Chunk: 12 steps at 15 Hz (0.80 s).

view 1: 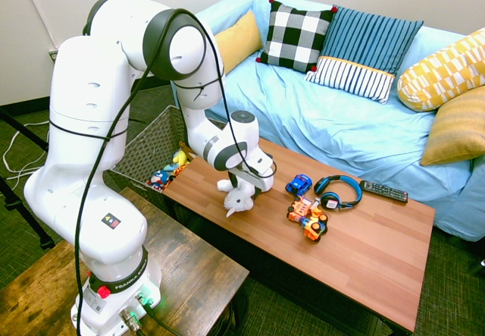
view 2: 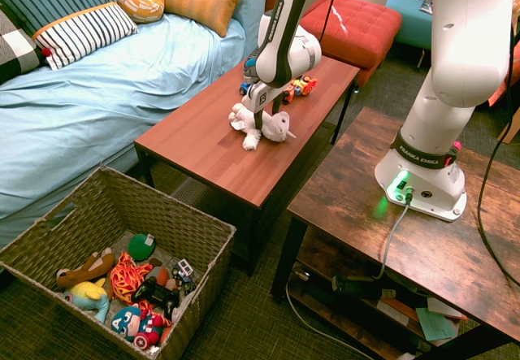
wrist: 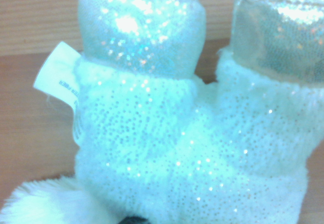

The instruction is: Put the stuffed toy in the basket

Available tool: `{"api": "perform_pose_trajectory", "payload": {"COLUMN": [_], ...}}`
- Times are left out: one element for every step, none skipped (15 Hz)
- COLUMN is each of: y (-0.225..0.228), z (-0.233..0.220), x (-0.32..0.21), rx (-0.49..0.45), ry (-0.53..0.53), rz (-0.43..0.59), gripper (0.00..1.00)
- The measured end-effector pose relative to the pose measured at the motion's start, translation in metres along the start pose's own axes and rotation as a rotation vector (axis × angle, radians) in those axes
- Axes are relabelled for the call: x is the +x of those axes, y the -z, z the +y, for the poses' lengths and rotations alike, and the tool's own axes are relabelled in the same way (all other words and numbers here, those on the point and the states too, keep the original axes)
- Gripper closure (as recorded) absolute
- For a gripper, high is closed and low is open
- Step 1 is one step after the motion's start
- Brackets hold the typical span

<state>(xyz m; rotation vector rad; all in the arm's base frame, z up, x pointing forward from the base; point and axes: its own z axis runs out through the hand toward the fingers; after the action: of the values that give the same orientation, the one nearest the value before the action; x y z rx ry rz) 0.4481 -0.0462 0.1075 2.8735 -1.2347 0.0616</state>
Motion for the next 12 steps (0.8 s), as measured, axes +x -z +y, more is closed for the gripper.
{"api": "perform_pose_trajectory", "payload": {"y": [-0.003,-0.007,-0.009,-0.010,-0.010,-0.010,-0.011,-0.013,-0.015,-0.016,-0.017,-0.017], "z": [0.000,-0.001,-0.001,-0.002,-0.002,-0.001,-0.001,-0.001,-0.001,-0.001,-0.001,-0.001], "x": [0.000,-0.001,-0.001,-0.001,-0.001,0.000,0.000,0.001,0.001,0.002,0.002,0.004], "rx": [-0.002,-0.004,-0.006,-0.005,-0.005,-0.004,-0.005,-0.007,-0.008,-0.008,-0.008,-0.006], "ry": [0.004,0.003,0.001,-0.002,-0.006,-0.014,-0.018,-0.020,-0.021,-0.024,-0.028,-0.034], "rz": [-0.002,-0.005,-0.008,-0.008,-0.008,-0.008,-0.010,-0.011,-0.012,-0.013,-0.013,-0.012], "gripper": [1.00,1.00,1.00,1.00,1.00,1.00,1.00,1.00,1.00,1.00,1.00,1.00]}}
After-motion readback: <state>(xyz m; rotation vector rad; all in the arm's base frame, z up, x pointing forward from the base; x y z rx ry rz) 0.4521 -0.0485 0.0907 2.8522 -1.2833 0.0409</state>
